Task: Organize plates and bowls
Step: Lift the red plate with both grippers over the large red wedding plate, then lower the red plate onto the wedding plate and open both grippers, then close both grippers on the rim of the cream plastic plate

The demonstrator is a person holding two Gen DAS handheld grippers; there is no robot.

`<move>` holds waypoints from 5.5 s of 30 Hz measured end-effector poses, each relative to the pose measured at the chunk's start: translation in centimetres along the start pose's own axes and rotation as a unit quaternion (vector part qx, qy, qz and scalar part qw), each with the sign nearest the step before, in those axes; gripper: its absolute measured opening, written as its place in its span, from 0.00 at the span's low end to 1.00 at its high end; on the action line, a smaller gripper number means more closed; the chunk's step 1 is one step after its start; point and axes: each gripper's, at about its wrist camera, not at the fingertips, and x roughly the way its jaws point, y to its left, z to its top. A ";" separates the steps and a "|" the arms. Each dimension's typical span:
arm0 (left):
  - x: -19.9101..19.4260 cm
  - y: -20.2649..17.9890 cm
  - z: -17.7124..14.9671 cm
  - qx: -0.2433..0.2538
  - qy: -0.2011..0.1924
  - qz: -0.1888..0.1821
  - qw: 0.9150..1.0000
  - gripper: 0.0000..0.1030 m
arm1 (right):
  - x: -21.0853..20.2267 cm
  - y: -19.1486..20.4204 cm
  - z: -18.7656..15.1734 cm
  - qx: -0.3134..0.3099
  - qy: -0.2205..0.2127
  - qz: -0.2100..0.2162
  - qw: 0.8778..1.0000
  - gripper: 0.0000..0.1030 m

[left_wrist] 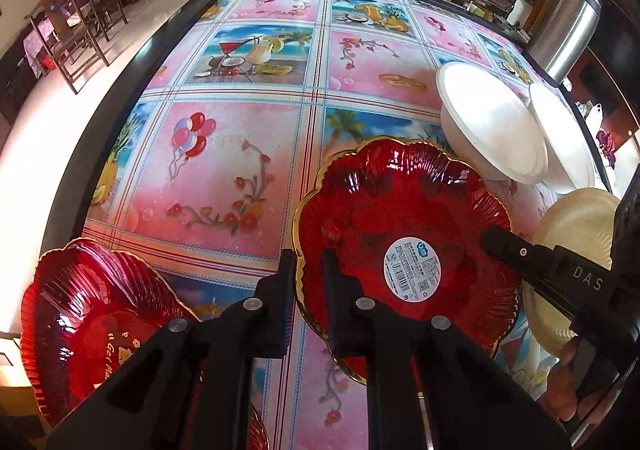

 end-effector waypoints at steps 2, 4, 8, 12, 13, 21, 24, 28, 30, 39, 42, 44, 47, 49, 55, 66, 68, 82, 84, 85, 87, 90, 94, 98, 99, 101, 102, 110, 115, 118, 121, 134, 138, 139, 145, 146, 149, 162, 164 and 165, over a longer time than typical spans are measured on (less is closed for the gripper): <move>-0.8 -0.1 -0.4 0.001 -0.013 0.003 1.000 0.10 | -0.1 -0.1 0.1 0.001 -0.004 0.000 1.000 0.09; -1.7 -0.1 -0.8 0.002 -0.025 0.005 1.000 0.10 | -0.1 -0.2 0.0 0.000 -0.004 0.001 1.000 0.09; -3.2 -0.2 -1.6 0.006 -0.046 0.008 0.999 0.10 | -0.3 -0.1 -0.4 -0.006 -0.002 0.007 1.000 0.09; -4.6 0.0 -2.7 0.008 -0.060 0.007 0.998 0.10 | -1.2 0.4 -1.0 -0.018 -0.013 0.011 1.000 0.09; -4.8 0.0 -2.9 0.009 -0.063 0.007 0.998 0.10 | -1.5 0.6 -1.2 -0.022 -0.018 0.013 1.000 0.09; -6.7 0.3 -4.1 0.010 -0.083 0.005 0.996 0.10 | -3.3 1.4 -2.5 -0.044 -0.039 0.029 0.998 0.09; -7.6 0.2 -4.5 0.013 -0.095 0.006 0.995 0.10 | -4.0 1.5 -3.1 -0.048 -0.045 0.031 0.997 0.09; -8.9 0.9 -5.0 0.010 -0.106 0.003 0.994 0.10 | -5.1 2.0 -3.6 -0.054 -0.051 0.035 0.997 0.09; -9.7 1.6 -5.3 0.006 -0.113 0.003 0.994 0.10 | -5.8 2.6 -4.2 -0.059 -0.057 0.037 0.996 0.09; -12.9 7.1 -6.8 -0.014 -0.136 0.032 0.990 0.10 | -7.2 7.9 -6.9 -0.104 -0.064 0.059 0.991 0.09; -13.0 9.5 -7.6 -0.026 -0.135 0.047 0.989 0.10 | -6.2 10.0 -8.1 -0.119 -0.053 0.062 0.990 0.09; -12.9 11.1 -8.2 -0.036 -0.132 0.056 0.989 0.10 | -5.3 11.4 -9.2 -0.129 -0.043 0.063 0.989 0.10; -12.3 13.3 -9.4 -0.053 -0.123 0.065 0.989 0.10 | -3.7 13.4 -11.0 -0.149 -0.030 0.061 0.987 0.10; -11.4 14.5 -9.9 -0.061 -0.111 0.069 0.989 0.10 | -2.5 14.6 -12.3 -0.162 -0.020 0.056 0.985 0.11; -7.9 16.4 -10.9 -0.077 -0.073 0.064 0.992 0.12 | 1.0 16.2 -15.2 -0.194 0.003 0.024 0.981 0.11; -5.6 16.1 -11.2 -0.048 -0.051 0.098 0.993 0.16 | 3.1 17.2 -17.3 -0.254 -0.006 -0.039 0.967 0.14; -5.7 15.9 -11.2 -0.042 -0.053 0.104 0.992 0.16 | 3.1 17.7 -17.7 -0.269 -0.014 -0.052 0.962 0.14; -12.2 12.1 -12.9 -0.051 -0.176 0.042 0.982 0.39 | -1.9 16.8 -17.3 -0.302 -0.088 -0.026 0.949 0.42; -12.5 9.6 -13.7 -0.048 -0.189 -0.006 0.981 0.69 | -3.7 15.4 -17.1 -0.301 -0.108 -0.019 0.947 0.42; -12.5 8.3 -14.2 -0.045 -0.194 -0.027 0.980 0.75 | -4.8 14.5 -17.0 -0.301 -0.121 -0.019 0.946 0.42; -12.1 5.3 -14.9 -0.028 -0.193 -0.060 0.979 0.75 | -7.1 12.4 -16.6 -0.299 -0.151 -0.017 0.942 0.45; -10.7 0.6 -15.9 0.007 -0.176 -0.098 0.980 0.75 | -11.3 8.4 -16.1 -0.281 -0.202 -0.019 0.938 0.61; -8.5 -4.4 -16.1 0.054 -0.127 -0.114 0.984 0.75 | -16.8 2.3 -15.3 -0.257 -0.272 -0.030 0.927 0.69; -8.1 -6.4 -14.4 0.049 -0.088 -0.145 0.984 0.75 | -20.7 -3.2 -13.0 -0.204 -0.285 -0.027 0.936 0.73; -8.2 -6.7 -13.7 0.047 -0.080 -0.156 0.983 0.75 | -21.3 -4.3 -12.3 -0.189 -0.278 -0.021 0.942 0.73; -8.5 -7.1 -11.9 0.036 -0.063 -0.171 0.983 0.75 | -22.1 -5.9 -10.7 -0.170 -0.250 -0.013 0.953 0.73; -8.3 -7.4 -10.9 0.031 -0.049 -0.175 0.983 0.79 | -22.3 -6.5 -9.8 -0.161 -0.235 -0.008 0.959 0.73; -3.9 -8.0 -5.4 -0.074 0.056 -0.184 0.979 0.79 | -20.6 -9.2 -2.9 -0.060 -0.112 0.060 0.990 0.71; -3.1 -9.0 -4.1 -0.103 0.067 -0.205 0.971 0.79 | -17.5 -10.9 -0.6 0.002 -0.059 0.063 0.996 0.55; -2.2 -9.8 -3.5 -0.106 0.081 -0.206 0.969 0.79 | -16.5 -11.7 -0.1 0.012 -0.052 0.065 0.996 0.55; -1.3 -10.3 -3.0 -0.110 0.090 -0.209 0.968 0.79 | -16.4 -12.5 0.0 0.022 -0.060 0.064 0.996 0.55; -1.9 -12.5 -2.7 -0.100 0.056 -0.260 0.959 0.79 | -15.9 -13.6 -0.1 0.029 -0.067 0.089 0.993 0.56; -2.7 -12.6 -2.6 -0.104 0.025 -0.261 0.959 0.79 | -16.0 -13.5 -0.2 0.030 -0.073 0.095 0.992 0.56; -2.5 -12.7 -2.5 -0.102 0.024 -0.258 0.960 0.79 | -15.8 -13.6 -0.1 0.033 -0.072 0.092 0.993 0.56; -0.8 -13.3 -2.3 -0.110 0.028 -0.240 0.964 0.79 | -15.7 -13.8 -0.4 0.035 -0.075 0.085 0.993 0.55; -0.7 -13.3 -2.3 -0.110 0.028 -0.240 0.964 0.79 | -15.7 -13.8 -0.4 0.035 -0.076 0.081 0.993 0.55; -0.8 -13.4 -2.4 -0.109 0.017 -0.234 0.966 0.78 | -15.6 -14.2 -0.4 0.043 -0.077 0.077 0.993 0.50; -0.8 -13.8 -3.0 -0.093 0.011 -0.220 0.971 0.56 | -15.2 -14.9 0.0 0.056 -0.078 0.071 0.993 0.40; -0.7 -13.7 -2.9 -0.095 0.009 -0.218 0.971 0.52 | -15.2 -15.0 0.1 0.057 -0.078 0.069 0.993 0.40; -0.7 -13.7 -2.9 -0.095 0.009 -0.217 0.972 0.50 | -15.1 -15.0 0.1 0.057 -0.078 0.069 0.993 0.39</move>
